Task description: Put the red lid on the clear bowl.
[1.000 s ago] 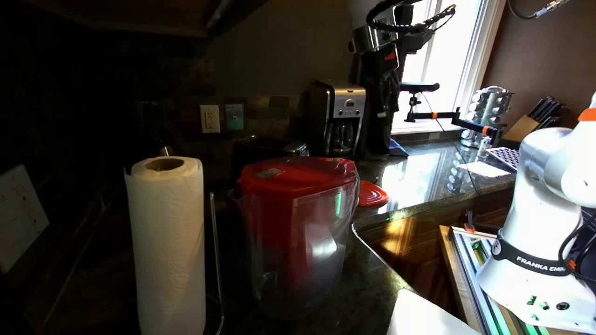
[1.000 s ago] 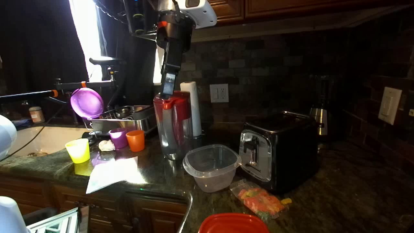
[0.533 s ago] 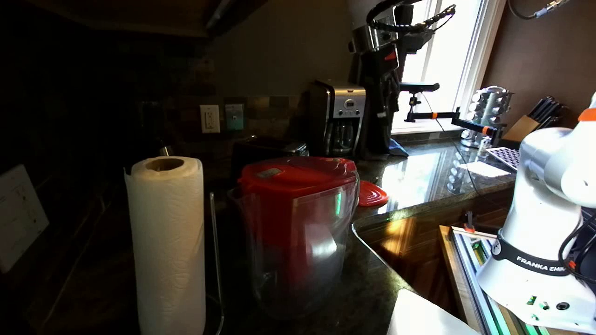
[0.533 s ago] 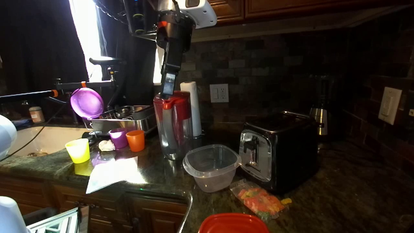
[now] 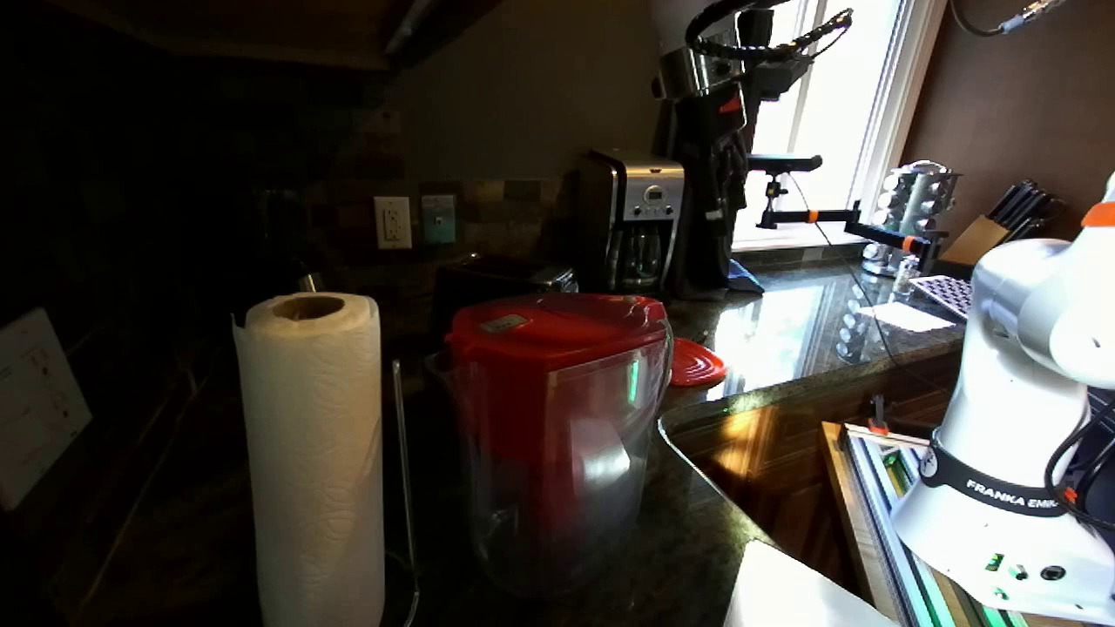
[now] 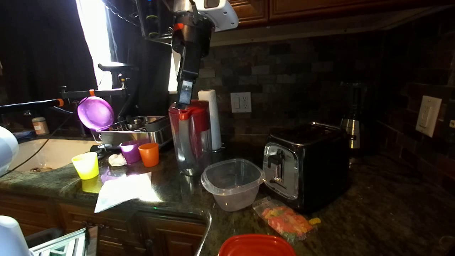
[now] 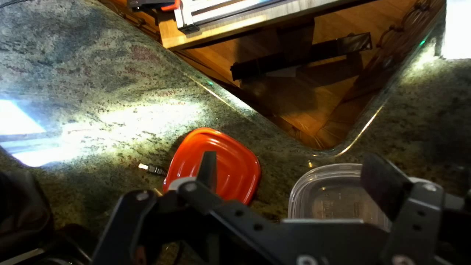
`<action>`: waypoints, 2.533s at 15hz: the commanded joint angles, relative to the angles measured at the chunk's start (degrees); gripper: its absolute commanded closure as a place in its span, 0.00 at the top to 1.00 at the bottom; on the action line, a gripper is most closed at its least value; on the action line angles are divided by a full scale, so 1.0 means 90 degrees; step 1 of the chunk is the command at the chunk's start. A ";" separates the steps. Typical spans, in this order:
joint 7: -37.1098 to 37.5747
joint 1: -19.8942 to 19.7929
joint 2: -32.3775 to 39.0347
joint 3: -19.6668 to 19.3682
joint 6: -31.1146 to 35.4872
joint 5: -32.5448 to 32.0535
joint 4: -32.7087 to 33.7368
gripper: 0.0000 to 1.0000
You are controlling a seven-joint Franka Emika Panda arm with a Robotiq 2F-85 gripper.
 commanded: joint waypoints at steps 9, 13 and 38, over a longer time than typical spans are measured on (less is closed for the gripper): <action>-0.0768 0.0020 -0.0254 -0.0773 0.0730 -0.0337 -0.0916 1.00; -0.1732 0.0022 -0.0281 -0.1126 0.1625 -0.0694 -0.1335 1.00; -0.5246 -0.0229 0.0651 -0.2379 0.2885 -0.0904 -0.1712 1.00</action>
